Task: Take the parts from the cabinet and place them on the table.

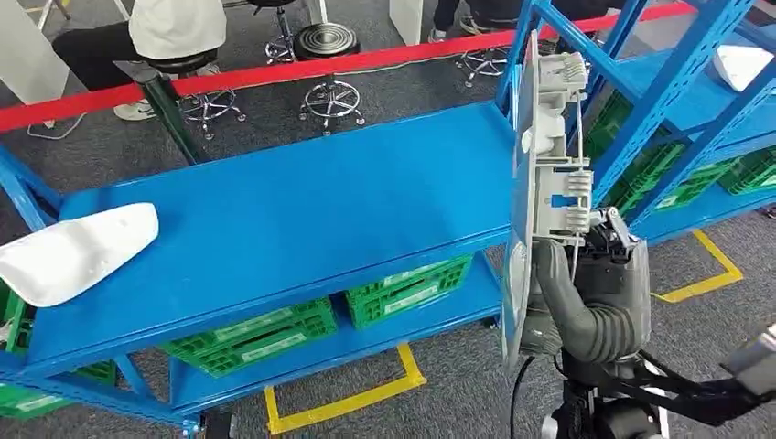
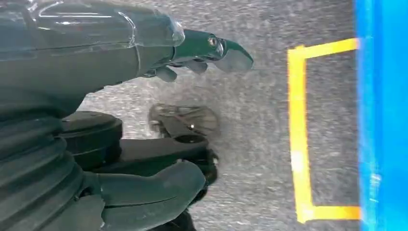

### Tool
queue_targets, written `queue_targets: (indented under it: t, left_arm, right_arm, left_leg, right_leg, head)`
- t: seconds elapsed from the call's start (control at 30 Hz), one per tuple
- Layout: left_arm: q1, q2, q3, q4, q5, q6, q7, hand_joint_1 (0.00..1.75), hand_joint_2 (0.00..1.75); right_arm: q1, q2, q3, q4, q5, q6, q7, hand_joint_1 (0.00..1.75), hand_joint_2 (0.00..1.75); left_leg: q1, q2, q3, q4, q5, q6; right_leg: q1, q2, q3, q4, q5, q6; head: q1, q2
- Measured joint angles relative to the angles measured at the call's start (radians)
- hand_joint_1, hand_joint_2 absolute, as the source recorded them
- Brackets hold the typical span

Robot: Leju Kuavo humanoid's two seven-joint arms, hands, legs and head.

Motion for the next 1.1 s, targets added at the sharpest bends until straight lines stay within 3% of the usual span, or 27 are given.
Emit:
queue_targets:
  t: [0.03, 0.07, 0.1, 0.13, 0.17, 0.2, 0.3, 0.33, 0.37, 0.43, 0.47, 0.5, 0.57, 0.6, 0.63, 0.7, 0.73, 0.8, 0.83, 0.87, 0.9, 0.97, 1.0, 1.07, 1.1]
  left_arm:
    - [0.002, 0.0, 0.0, 0.0, 0.001, 0.001, 0.0, 0.0, 1.75]
    - [0.004, 0.0, 0.0, 0.0, 0.003, 0.001, 0.0, 0.0, 1.75]
    - [0.004, 0.0, 0.0, 0.0, 0.003, 0.001, 0.0, 0.0, 1.75]
    - [0.003, 0.0, 0.0, 0.0, 0.003, 0.001, 0.0, 0.0, 1.75]
    - [0.003, -0.002, 0.0, 0.0, 0.003, 0.001, 0.0, 0.0, 1.75]
    - [0.003, -0.002, 0.0, 0.0, 0.003, 0.002, 0.0, 0.0, 1.75]
    - [0.007, -0.006, 0.0, 0.0, 0.006, 0.002, 0.001, 0.0, 1.75]
    - [0.006, -0.006, 0.0, 0.0, 0.006, 0.003, 0.001, 0.0, 1.75]
    - [0.004, -0.008, 0.0, 0.0, 0.005, 0.004, 0.001, 0.0, 1.75]
    - [0.002, -0.01, 0.0, 0.0, 0.0, 0.004, 0.001, 0.0, 1.75]
    - [0.001, -0.01, 0.0, 0.0, 0.0, 0.004, 0.001, 0.0, 1.75]
    - [0.0, -0.011, 0.0, 0.0, 0.0, 0.004, 0.001, 0.0, 1.75]
    - [-0.002, -0.012, 0.0, 0.0, 0.0, 0.004, -0.001, 0.0, 1.75]
    - [-0.003, -0.011, 0.0, 0.0, 0.0, 0.004, -0.001, 0.0, 1.75]
    - [-0.004, -0.012, 0.0, 0.0, 0.0, 0.004, -0.002, 0.0, 1.75]
    - [-0.006, -0.014, 0.0, -0.001, -0.001, 0.002, -0.004, 0.0, 1.75]
    - [-0.007, -0.017, 0.0, -0.002, -0.002, 0.001, -0.004, 0.0, 1.75]
    - [-0.006, -0.016, 0.0, -0.002, -0.001, 0.001, -0.004, 0.0, 1.75]
    - [-0.005, -0.015, 0.0, -0.002, -0.001, 0.002, -0.004, 0.0, 1.75]
    - [-0.004, -0.014, 0.0, -0.002, -0.002, 0.003, -0.004, 0.0, 1.75]
    - [-0.004, -0.014, 0.0, -0.002, -0.002, 0.004, -0.005, 0.0, 1.75]
    - [-0.004, -0.013, 0.0, -0.002, -0.001, 0.01, -0.01, 0.0, 1.75]
    - [-0.003, -0.013, 0.0, -0.002, -0.001, 0.015, -0.014, 0.0, 1.75]
    - [-0.002, -0.013, 0.0, -0.002, 0.0, 0.018, -0.018, 0.0, 1.75]
    - [-0.001, -0.012, 0.0, -0.002, 0.0, 0.023, -0.019, 0.0, 1.75]
  right_arm:
    - [0.002, 0.0, 0.0, 0.002, 0.0, -0.004, 0.002, 1.75, 1.75]
    - [0.004, 0.0, -0.003, 0.004, 0.0, -0.009, 0.008, 1.75, 1.75]
    - [0.006, -0.001, -0.005, 0.004, 0.001, -0.01, 0.009, 1.75, 1.75]
    - [0.008, -0.001, -0.006, 0.004, 0.002, -0.01, 0.011, 1.75, 1.75]
    - [0.009, -0.001, -0.007, 0.004, 0.004, -0.011, 0.015, 1.75, 1.75]
    - [0.009, -0.003, -0.007, 0.004, 0.005, -0.011, 0.016, 1.75, 1.75]
    - [0.011, -0.009, -0.013, 0.004, 0.011, -0.013, 0.019, 1.75, 1.75]
    - [0.011, -0.009, -0.015, 0.004, 0.012, -0.014, 0.02, 1.75, 1.75]
    - [0.01, -0.01, -0.015, 0.004, 0.013, -0.014, 0.024, 1.75, 1.75]
    - [0.005, -0.014, -0.015, 0.005, 0.013, -0.014, 0.03, 1.75, 1.75]
    - [0.0, -0.016, -0.015, 0.007, 0.013, -0.014, 0.03, 1.75, 1.75]
    - [-0.007, -0.016, -0.015, 0.01, 0.013, -0.011, 0.032, 1.75, 1.75]
    - [-0.016, -0.017, -0.014, 0.014, 0.014, -0.003, 0.035, 1.75, 1.75]
    - [-0.023, -0.017, -0.014, 0.016, 0.016, 0.0, 0.036, 1.75, 1.75]
    - [-0.029, -0.017, -0.013, 0.017, 0.018, 0.003, 0.037, 1.75, 1.75]
    - [-0.045, -0.017, -0.011, 0.016, 0.022, 0.008, 0.038, 1.75, 1.75]
    - [-0.051, -0.017, -0.01, 0.015, 0.023, 0.01, 0.037, 1.75, 1.75]
    - [-0.056, -0.017, -0.008, 0.017, 0.023, 0.011, 0.038, 1.75, 1.75]
    - [-0.056, -0.017, -0.007, 0.018, 0.023, 0.011, 0.038, 1.75, 1.75]
    - [-0.061, -0.017, -0.005, 0.018, 0.024, 0.012, 0.038, 1.75, 1.75]
    - [-0.06, -0.017, -0.005, 0.018, 0.026, 0.012, 0.04, 1.75, 1.75]
    - [-0.06, -0.017, -0.003, 0.018, 0.035, 0.013, 0.046, 1.75, 1.75]
    - [-0.06, -0.017, -0.002, 0.018, 0.041, 0.013, 0.049, 1.75, 1.75]
    - [-0.061, -0.017, -0.002, 0.018, 0.044, 0.014, 0.05, 1.75, 1.75]
    - [-0.06, -0.017, -0.001, 0.018, 0.046, 0.014, 0.051, 1.75, 1.75]
  left_leg:
    - [0.001, 0.0, 0.018, -0.011, 0.027, -0.001]
    - [0.002, 0.001, 0.073, -0.075, 0.076, -0.002]
    - [0.003, 0.001, 0.125, -0.145, 0.1, -0.001]
    - [0.004, 0.0, 0.192, -0.249, 0.081, -0.001]
    - [-0.002, -0.003, 0.231, -0.306, 0.046, 0.0]
    - [-0.003, -0.005, 0.237, -0.329, 0.044, 0.008]
    - [-0.009, -0.007, 0.212, -0.32, 0.063, 0.034]
    - [-0.004, -0.003, 0.202, -0.323, 0.077, 0.049]
    - [-0.006, -0.003, 0.194, -0.323, 0.087, 0.058]
    - [-0.011, -0.002, 0.169, -0.322, 0.107, 0.067]
    - [-0.015, -0.002, 0.155, -0.32, 0.118, 0.069]
    - [-0.02, -0.002, 0.138, -0.32, 0.131, 0.071]
    - [-0.027, -0.001, 0.112, -0.318, 0.149, 0.072]
    - [-0.031, -0.001, 0.098, -0.317, 0.159, 0.072]
    - [-0.034, -0.001, 0.091, -0.317, 0.168, 0.072]
    - [-0.039, 0.0, 0.079, -0.315, 0.182, 0.065]
    - [-0.036, 0.001, 0.069, -0.318, 0.199, 0.06]
    - [-0.03, 0.004, 0.054, -0.323, 0.222, 0.047]
    - [-0.037, 0.0, 0.048, -0.322, 0.224, 0.043]
    - [-0.036, 0.0, 0.032, -0.306, 0.187, 0.034]
    - [-0.029, 0.0, 0.015, -0.251, 0.123, 0.024]
    - [-0.018, 0.0, -0.026, -0.091, 0.016, 0.013]
    - [-0.014, 0.0, -0.038, -0.023, -0.007, 0.008]
    - [-0.01, 0.0, -0.026, 0.011, 0.015, 0.004]
    - [-0.007, 0.001, 0.019, -0.028, 0.063, 0.002]
  right_leg:
    - [-0.001, 0.0, -0.014, 0.007, 0.005, 0.002]
    - [-0.003, 0.0, -0.038, 0.022, 0.012, 0.008]
    - [-0.005, 0.0, -0.053, 0.033, 0.015, 0.012]
    - [-0.007, 0.0, -0.068, 0.047, 0.019, 0.018]
    - [-0.004, 0.001, -0.078, 0.052, 0.024, 0.026]
    - [-0.005, 0.0, -0.08, 0.054, 0.028, 0.031]
    - [-0.009, 0.0, -0.085, 0.05, 0.056, 0.049]
    - [-0.013, 0.001, -0.095, 0.057, 0.041, 0.054]
    - [-0.013, 0.003, -0.109, 0.092, -0.016, 0.058]
    - [-0.013, 0.003, -0.14, 0.232, -0.133, 0.064]
    - [-0.013, 0.004, -0.155, 0.307, -0.173, 0.065]
    - [-0.013, 0.005, -0.158, 0.371, -0.187, 0.062]
    - [-0.01, 0.006, -0.117, 0.353, -0.144, 0.052]
    - [-0.005, 0.007, -0.062, 0.282, -0.103, 0.041]
    - [0.001, 0.008, 0.001, 0.19, -0.079, 0.027]
    - [0.018, 0.012, 0.117, 0.012, -0.09, 0.001]
    - [0.018, 0.013, 0.119, -0.007, -0.092, 0.004]
    - [0.024, 0.014, 0.099, -0.006, -0.075, 0.001]
    - [0.014, 0.009, 0.087, -0.025, -0.056, -0.003]
    - [0.013, 0.008, 0.094, -0.035, -0.054, -0.004]
    - [0.011, 0.007, 0.079, -0.032, -0.045, -0.01]
    - [0.01, 0.003, 0.049, -0.015, -0.036, -0.011]
    - [0.01, 0.0, 0.032, -0.004, -0.032, -0.01]
    - [0.009, -0.003, 0.004, 0.014, -0.026, -0.007]
    - [0.009, -0.004, -0.02, 0.03, -0.02, -0.004]
  head:
    - [-0.001, 0.0]
    - [-0.001, 0.0]
    - [-0.001, 0.0]
    - [-0.002, 0.0]
    - [-0.002, 0.0]
    - [0.0, 0.0]
    - [0.008, 0.0]
    - [0.011, 0.0]
    - [0.015, 0.0]
    - [0.032, 0.0]
    - [0.037, 0.0]
    - [0.045, 0.0]
    - [0.052, 0.0]
    - [0.057, 0.0]
    - [0.063, 0.0]
    - [0.069, 0.001]
    - [0.076, 0.001]
    - [0.071, 0.001]
    - [0.079, 0.001]
    - [0.08, 0.001]
    - [0.068, 0.001]
    - [0.063, 0.001]
    - [0.061, 0.001]
    - [0.06, 0.001]
    - [0.06, 0.001]
